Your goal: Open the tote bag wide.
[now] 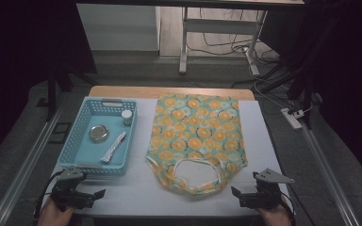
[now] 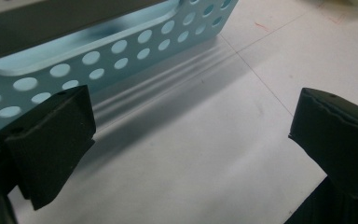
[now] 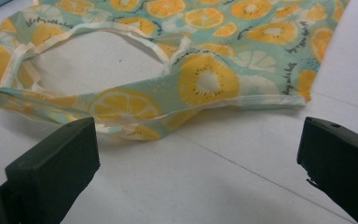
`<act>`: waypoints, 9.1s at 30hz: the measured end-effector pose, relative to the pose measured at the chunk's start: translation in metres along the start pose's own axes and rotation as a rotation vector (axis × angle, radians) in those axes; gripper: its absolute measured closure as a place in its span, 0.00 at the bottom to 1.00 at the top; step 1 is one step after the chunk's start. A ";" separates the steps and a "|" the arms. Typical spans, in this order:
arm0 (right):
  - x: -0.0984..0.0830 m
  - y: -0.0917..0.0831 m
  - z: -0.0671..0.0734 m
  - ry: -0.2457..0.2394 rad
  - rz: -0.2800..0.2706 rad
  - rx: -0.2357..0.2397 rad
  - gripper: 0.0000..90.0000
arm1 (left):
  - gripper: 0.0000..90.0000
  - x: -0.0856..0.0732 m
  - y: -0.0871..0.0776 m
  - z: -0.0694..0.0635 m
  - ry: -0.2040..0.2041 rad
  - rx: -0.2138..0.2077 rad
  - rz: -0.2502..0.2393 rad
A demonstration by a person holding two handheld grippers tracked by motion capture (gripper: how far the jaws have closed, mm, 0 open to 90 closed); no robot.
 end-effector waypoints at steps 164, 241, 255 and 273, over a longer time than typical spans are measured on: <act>0.083 0.255 -0.062 -0.097 0.220 0.122 0.93 | 0.01 0.001 0.004 0.002 -0.001 -0.009 0.023; 0.054 0.192 0.010 -0.296 0.287 0.337 0.61 | 0.01 0.002 0.006 0.000 0.012 -0.004 0.026; 0.060 0.189 0.014 -0.269 0.276 0.365 1.00 | 0.02 0.003 0.006 0.000 0.013 -0.003 0.032; 0.092 0.175 0.014 -0.182 0.167 0.377 1.00 | 0.02 0.003 0.006 0.001 0.007 -0.002 0.031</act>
Point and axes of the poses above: each handheld gripper's, and its own axes: y roughly forward along the jaws, x roughly out of its top, z roughly to its left, the point moved 2 cm from there along y, roughly forward along the jaws, and after that the axes turned 15 degrees about -z, right-handed, at the moved point
